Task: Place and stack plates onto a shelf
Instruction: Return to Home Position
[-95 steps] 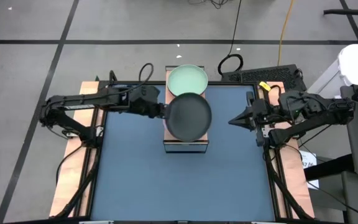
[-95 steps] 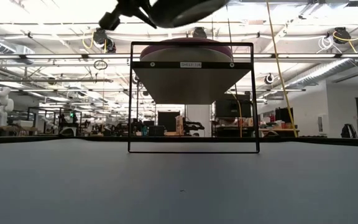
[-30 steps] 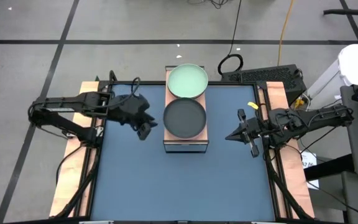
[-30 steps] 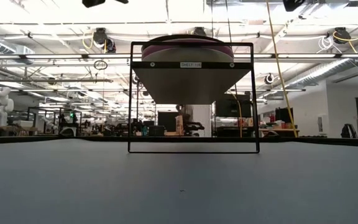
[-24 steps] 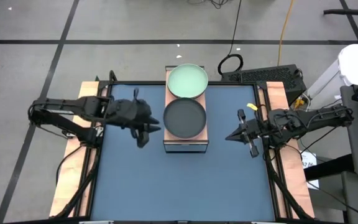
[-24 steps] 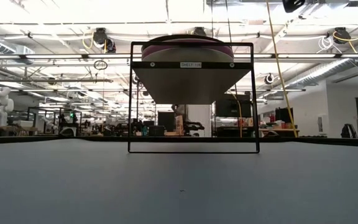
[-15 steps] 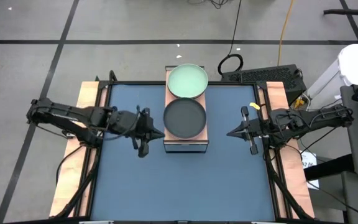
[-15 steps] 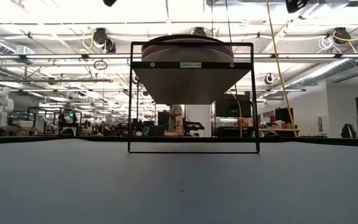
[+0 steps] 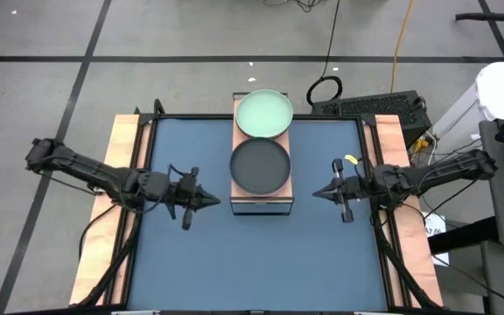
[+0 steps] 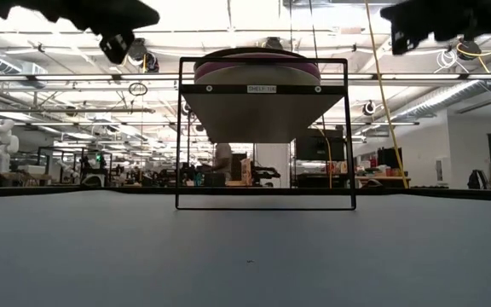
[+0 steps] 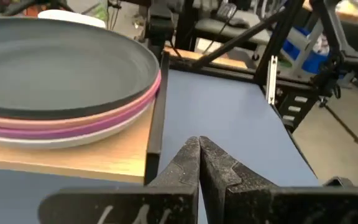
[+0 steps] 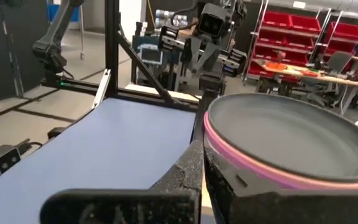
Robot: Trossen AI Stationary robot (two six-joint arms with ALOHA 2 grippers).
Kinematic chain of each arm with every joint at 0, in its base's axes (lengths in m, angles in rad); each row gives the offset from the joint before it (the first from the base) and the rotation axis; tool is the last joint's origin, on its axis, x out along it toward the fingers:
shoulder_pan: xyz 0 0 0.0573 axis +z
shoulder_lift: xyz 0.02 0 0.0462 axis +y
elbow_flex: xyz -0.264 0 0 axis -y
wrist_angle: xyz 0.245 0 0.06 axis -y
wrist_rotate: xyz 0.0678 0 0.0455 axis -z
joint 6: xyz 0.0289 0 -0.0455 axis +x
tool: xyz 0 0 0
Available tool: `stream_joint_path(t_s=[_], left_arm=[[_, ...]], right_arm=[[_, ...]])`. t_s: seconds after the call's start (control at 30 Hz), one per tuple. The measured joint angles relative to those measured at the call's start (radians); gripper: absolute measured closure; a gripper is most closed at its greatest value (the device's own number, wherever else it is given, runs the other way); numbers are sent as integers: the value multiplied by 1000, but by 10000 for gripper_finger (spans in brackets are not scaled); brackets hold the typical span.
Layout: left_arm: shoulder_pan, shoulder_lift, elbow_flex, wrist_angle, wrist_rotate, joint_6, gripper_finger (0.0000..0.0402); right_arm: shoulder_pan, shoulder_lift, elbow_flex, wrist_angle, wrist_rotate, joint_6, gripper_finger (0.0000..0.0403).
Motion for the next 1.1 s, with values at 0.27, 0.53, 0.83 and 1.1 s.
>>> stream_joint_path(t_s=[0.27, 0.53, 0.83, 1.1], left_arm=[[-50, -135, -154, 64, -75, -1, 401], [-98, -213, -276, 126, -161, 25, 401], [-103, -307, -401, 157, -182, 28, 401], [-104, -458, -483, 168, -182, 58, 401]], right_arm=[[0, -22, -189, 250, 7, 0, 403], [0, -43, -267, 254, 0, 29, 403], [0, -123, -351, 301, -1, 47, 403], [0, -156, -355, 245, -3, 48, 403]])
